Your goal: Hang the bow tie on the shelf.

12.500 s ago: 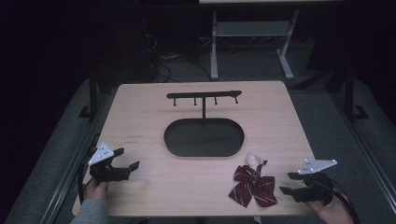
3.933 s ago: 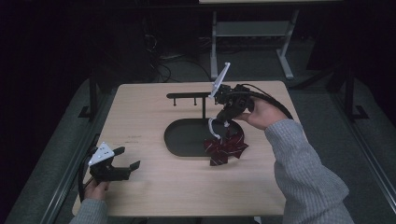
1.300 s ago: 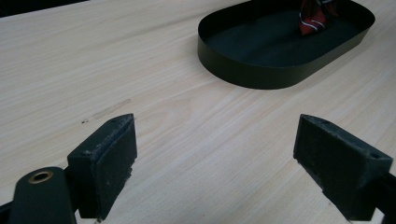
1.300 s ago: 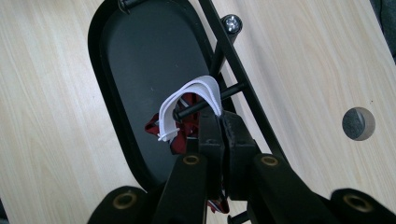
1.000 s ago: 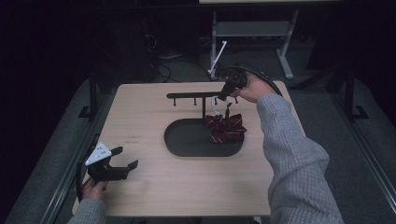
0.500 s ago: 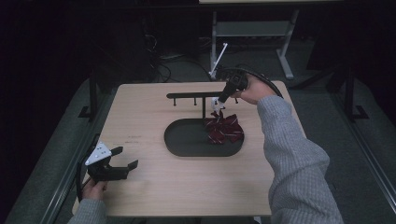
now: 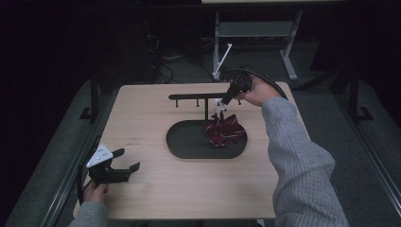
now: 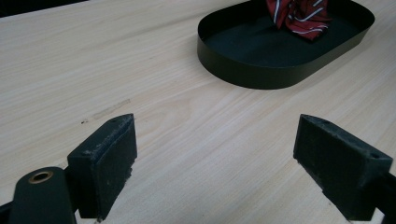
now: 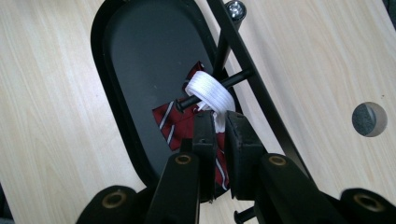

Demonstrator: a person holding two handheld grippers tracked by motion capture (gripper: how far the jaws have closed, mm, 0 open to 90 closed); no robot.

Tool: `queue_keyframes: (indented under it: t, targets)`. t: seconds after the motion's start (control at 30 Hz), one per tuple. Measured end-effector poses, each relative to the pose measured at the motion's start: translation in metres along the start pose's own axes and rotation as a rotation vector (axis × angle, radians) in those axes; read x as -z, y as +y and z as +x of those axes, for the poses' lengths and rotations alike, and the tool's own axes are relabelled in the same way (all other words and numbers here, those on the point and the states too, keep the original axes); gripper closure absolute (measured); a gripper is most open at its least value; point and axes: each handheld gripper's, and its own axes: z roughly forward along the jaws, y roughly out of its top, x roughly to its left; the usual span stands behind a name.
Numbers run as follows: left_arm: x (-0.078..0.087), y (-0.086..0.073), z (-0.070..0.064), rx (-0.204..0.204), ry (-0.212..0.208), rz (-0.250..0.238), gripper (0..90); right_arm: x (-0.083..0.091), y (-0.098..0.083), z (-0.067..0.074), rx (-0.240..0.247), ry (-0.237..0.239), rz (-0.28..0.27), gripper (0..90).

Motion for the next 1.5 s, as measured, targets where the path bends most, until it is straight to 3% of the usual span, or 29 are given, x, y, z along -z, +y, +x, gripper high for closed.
queue_keyframes:
  t: [1.5]
  targets:
    - [-0.001, 0.000, -0.003, -0.008, -0.004, 0.007, 12.9, 0.011, -0.019, 0.014, 0.007, 0.032, -0.041, 73.1]
